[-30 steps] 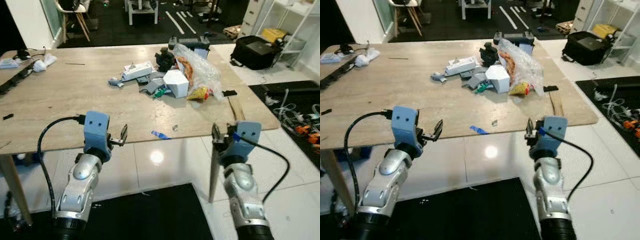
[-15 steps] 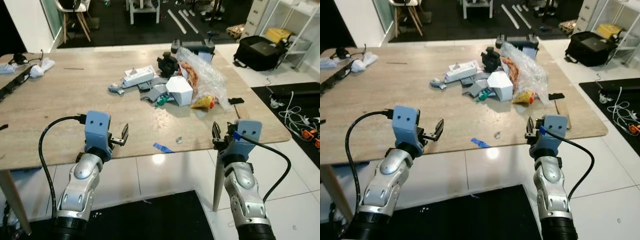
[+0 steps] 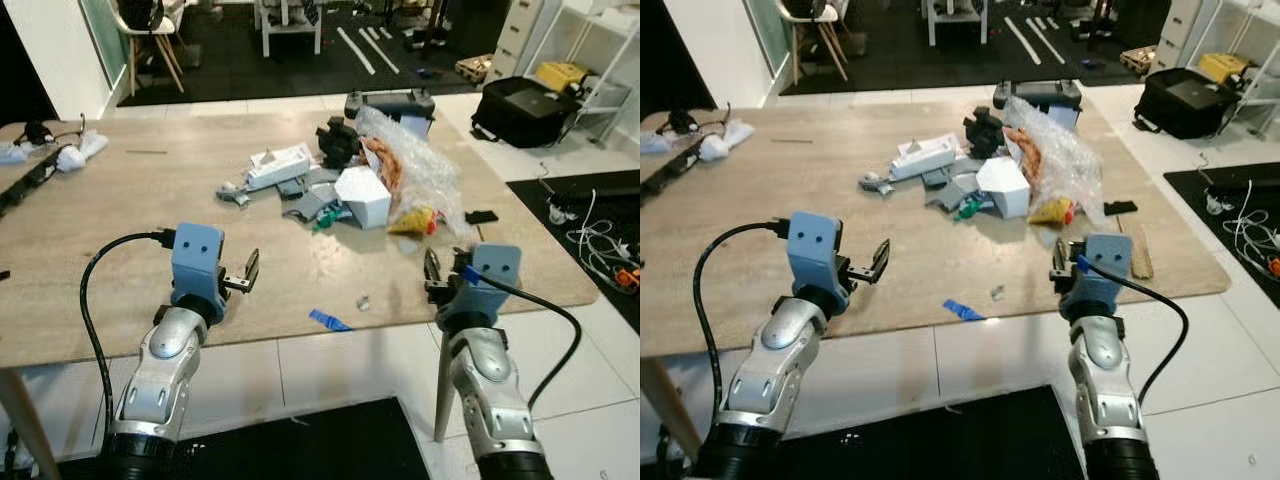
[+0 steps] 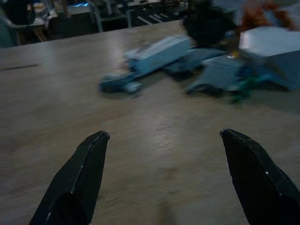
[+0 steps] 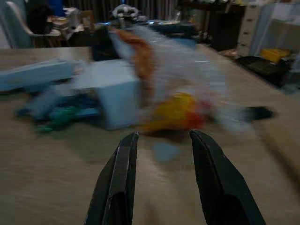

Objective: Picking trash to rubbish bin

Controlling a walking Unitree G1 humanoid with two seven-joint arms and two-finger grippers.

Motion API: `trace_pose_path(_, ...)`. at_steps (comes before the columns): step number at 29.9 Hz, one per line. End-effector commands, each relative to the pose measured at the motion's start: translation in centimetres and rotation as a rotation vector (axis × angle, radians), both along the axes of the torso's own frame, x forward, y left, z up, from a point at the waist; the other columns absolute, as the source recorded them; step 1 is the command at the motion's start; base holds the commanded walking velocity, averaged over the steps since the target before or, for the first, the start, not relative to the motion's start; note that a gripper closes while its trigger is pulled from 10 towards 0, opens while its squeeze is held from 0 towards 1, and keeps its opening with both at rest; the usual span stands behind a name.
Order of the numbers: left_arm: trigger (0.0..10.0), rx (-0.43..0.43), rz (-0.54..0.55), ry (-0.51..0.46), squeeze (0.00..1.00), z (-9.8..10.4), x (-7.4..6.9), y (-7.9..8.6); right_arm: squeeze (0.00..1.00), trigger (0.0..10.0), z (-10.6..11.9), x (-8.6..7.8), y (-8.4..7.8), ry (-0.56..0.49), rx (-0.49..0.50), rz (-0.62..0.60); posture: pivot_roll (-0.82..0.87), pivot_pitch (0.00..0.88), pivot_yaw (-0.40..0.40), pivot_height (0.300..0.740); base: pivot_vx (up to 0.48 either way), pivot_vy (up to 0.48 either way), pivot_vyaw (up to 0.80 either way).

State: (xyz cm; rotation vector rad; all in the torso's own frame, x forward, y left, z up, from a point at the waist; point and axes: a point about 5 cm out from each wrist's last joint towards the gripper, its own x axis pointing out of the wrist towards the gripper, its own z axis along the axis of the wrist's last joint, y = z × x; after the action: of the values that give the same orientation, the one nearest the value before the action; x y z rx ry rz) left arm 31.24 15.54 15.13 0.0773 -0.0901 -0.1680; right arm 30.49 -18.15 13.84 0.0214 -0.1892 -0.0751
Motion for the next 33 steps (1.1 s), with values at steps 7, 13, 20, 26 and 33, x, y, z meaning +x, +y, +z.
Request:
trace_pose_path(7, 10.0, 0.010, 0.015, 0.021, 0.00, -0.44, -0.20, 0.50, 0.00, 10.0, -0.13, -0.02, 0.56, 0.000, 0.034, 0.017, -0.06, 0.091, 0.010, 0.740, 0.298, 0.000, 0.00)
trace_pose_path(13, 10.0, 0.013, 0.015, 0.019, 0.00, -0.37, -0.14, 0.51, 0.00, 10.0, -0.08, 0.00, 0.60, -0.002, 0.034, 0.018, -0.07, 0.097, 0.008, 0.740, 0.299, 0.000, 0.00)
trace_pose_path(20, 10.0, 0.015, 0.014, 0.019, 0.00, -0.37, -0.18, 0.53, 0.00, 10.0, -0.18, -0.10, 0.65, 0.000, 0.036, 0.019, -0.06, 0.103, 0.007, 0.740, 0.300, 0.000, 0.00)
trace_pose_path(26, 10.0, 0.016, 0.010, 0.025, 0.00, -0.52, -0.31, 0.43, 0.00, 10.0, -0.58, -0.18, 0.33, 0.022, 0.051, 0.005, -0.06, 0.110, 0.007, 0.740, 0.299, 0.000, 0.00)
trace_pose_path(33, 10.0, 0.017, 0.013, 0.025, 0.00, -0.50, -0.28, 0.54, 0.00, 10.0, -0.61, -0.17, 0.46, 0.027, 0.053, 0.016, -0.06, 0.117, 0.009, 0.740, 0.300, 0.000, 0.00)
